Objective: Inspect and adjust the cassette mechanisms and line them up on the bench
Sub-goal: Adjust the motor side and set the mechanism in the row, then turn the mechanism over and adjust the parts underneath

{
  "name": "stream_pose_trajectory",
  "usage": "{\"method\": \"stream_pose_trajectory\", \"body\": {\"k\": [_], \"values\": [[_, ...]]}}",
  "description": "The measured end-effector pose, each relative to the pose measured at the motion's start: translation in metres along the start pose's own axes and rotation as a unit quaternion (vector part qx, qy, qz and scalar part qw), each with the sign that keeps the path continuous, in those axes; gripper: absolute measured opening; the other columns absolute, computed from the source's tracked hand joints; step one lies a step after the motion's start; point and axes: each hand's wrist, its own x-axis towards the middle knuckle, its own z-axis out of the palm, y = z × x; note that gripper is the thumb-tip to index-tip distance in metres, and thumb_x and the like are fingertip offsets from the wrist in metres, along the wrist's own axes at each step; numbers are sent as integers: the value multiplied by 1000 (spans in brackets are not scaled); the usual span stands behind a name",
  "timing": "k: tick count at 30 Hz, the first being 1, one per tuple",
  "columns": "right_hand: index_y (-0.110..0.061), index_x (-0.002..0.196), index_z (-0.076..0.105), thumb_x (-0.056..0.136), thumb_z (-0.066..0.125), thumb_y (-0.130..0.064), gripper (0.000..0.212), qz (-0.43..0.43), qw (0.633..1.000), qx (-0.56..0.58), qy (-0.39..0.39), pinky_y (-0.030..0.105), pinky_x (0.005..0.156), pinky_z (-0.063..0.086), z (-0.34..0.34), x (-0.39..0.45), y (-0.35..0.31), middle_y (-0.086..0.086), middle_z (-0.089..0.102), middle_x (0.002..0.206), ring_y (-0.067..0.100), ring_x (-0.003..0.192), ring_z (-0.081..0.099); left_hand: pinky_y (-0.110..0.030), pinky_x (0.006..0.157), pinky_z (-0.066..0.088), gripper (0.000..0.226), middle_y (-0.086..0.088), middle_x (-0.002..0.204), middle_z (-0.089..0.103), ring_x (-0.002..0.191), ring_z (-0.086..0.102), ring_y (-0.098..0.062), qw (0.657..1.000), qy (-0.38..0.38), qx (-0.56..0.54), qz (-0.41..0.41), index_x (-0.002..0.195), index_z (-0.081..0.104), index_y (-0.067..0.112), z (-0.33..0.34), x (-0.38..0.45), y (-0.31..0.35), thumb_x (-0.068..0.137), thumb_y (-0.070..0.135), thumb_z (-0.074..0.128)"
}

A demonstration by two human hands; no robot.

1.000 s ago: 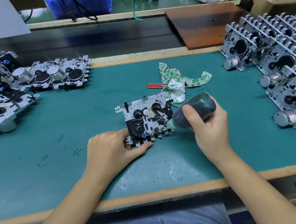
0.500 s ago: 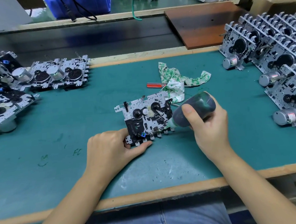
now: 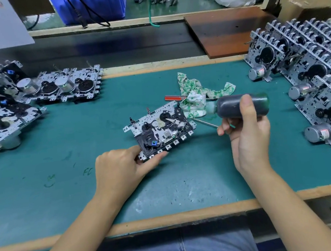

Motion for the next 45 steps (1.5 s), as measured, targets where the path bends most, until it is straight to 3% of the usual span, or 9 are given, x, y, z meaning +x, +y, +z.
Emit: {"method": "stream_pose_trajectory", "body": {"k": [12, 16, 22, 28, 33, 35, 38, 41, 45], "values": [[-13, 79, 54, 80, 57, -34, 21, 33, 999, 26, -7, 20, 42, 39, -1, 2, -2, -4, 55, 58, 10, 42, 42, -30, 44, 29, 61, 3, 39, 21, 45, 19, -19, 996, 1, -64, -59, 44, 34, 24, -35, 10, -18, 78, 75, 40], [-13, 76, 53, 80, 61, -36, 25, 60, 997, 43, -17, 20, 42, 38, -1, 1, -2, -5, 52, 55, 9, 43, 41, -31, 47, 33, 58, 1, 35, 39, 44, 39, -27, 995, -61, -45, -64, 46, 42, 20, -78, 31, -43, 71, 72, 44], [-18, 73, 55, 73, 56, -49, 31, 171, 977, 121, -45, 16, 37, 33, -3, 7, -6, -6, 44, 55, 6, 42, 34, -23, 39, 32, 50, 6, 36, 39, 32, 42, -19, 973, -134, 105, 153, 50, 41, 23, -100, 60, -14, 72, 67, 46], [-18, 70, 49, 74, 57, -48, 31, 243, 948, 205, -13, 12, 33, 27, -8, 16, -10, -6, 33, 54, 4, 42, 27, -20, 45, 22, 46, -4, 44, 53, 37, 53, -24, 947, -116, 94, 283, 54, 52, 15, -54, 67, 42, 66, 47, 82], [-17, 67, 50, 73, 58, -47, 31, 267, 942, 206, -12, 12, 32, 26, -8, 17, -9, -5, 31, 54, 4, 42, 25, -26, 43, 42, 34, -3, 64, 60, 59, 57, -23, 936, -44, 40, 348, 68, 62, 14, -24, 68, 52, 75, 43, 77], [-17, 66, 53, 73, 59, -47, 31, 268, 942, 203, -15, 12, 32, 27, -8, 17, -8, -5, 33, 54, 4, 42, 26, -32, 75, 49, 48, 0, 103, 62, 95, 56, -20, 954, -60, -62, 287, 104, 64, 21, -12, 71, 30, 72, 57, 72], [-17, 65, 54, 72, 59, -47, 32, 277, 940, 199, -16, 12, 32, 27, -8, 17, -7, -5, 33, 55, 4, 42, 26, -27, 113, 25, 99, 25, 141, 28, 134, 28, 2, 926, -244, -271, 104, 136, 24, 48, 0, 62, -6, 56, 60, 80], [-16, 62, 56, 72, 60, -47, 33, 283, 939, 196, -18, 12, 32, 28, -7, 17, -6, -5, 31, 55, 4, 41, 26, -23, 114, 24, 111, 33, 146, 18, 137, 22, 8, 913, -269, -304, 37, 136, 10, 60, 14, 49, -16, 52, 62, 82], [-15, 67, 54, 74, 60, -46, 33, 289, 937, 192, -26, 12, 32, 29, -8, 17, -6, -4, 31, 56, 4, 41, 27, -13, 106, 28, 101, 30, 140, 32, 131, 33, 7, 930, -231, -284, 27, 139, 13, 55, 21, 46, -10, 58, 64, 73]]}}
